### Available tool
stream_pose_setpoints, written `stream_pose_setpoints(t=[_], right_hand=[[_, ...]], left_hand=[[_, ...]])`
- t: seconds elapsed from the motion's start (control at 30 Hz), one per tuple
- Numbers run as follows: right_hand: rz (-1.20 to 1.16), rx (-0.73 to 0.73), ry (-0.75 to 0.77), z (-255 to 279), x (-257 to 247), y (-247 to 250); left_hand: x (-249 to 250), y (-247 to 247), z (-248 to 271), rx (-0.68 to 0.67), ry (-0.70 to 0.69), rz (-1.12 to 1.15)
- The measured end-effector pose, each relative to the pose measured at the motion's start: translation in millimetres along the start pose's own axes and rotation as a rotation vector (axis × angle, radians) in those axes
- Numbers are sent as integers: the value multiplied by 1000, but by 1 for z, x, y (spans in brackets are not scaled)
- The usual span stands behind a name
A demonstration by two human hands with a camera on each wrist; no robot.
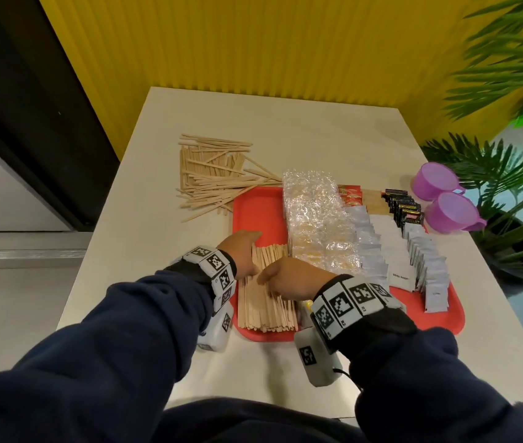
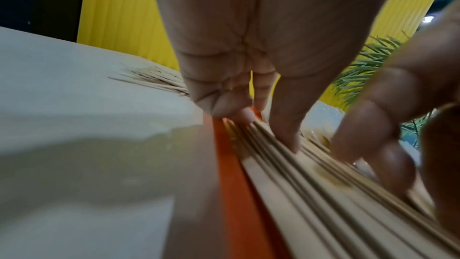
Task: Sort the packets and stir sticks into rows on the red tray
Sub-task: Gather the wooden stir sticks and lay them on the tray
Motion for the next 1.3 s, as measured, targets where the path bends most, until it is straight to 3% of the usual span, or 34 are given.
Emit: stream_pose_setpoints(t=[0.2,0.43,0.57,0.77,0.97,1.13,1.3], right_hand=[[-34,-84,50,5,-3,-4],[28,-183,28,6,-1,-14],[-48,-167,56,11,3,-1],[38,-153,-45,4,11,-12],[-39,-31,-38,-1,10,-1],[52,49,-111,-12,5,1],[-139,323,-66,-20,-6,27]], left_hand=[[-2,5,0,65,19,7],[-4,8,6,41,-3,15],[-5,9,9,74,20,31],[-7,4,17,154,123,14],[-7,0,20,136,142,56],[-10,3,20,125,150,110],[-23,25,18,189,196,193]])
Point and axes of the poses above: each hand's wrist, its own z-axis away from the middle knuckle, its own y-axis out of the back of the hand, x = y × z, the point moved 1 cm from there along -z, towards the middle knuckle, and after that the axes turned 4 degrees about x, right-handed, at the moved point
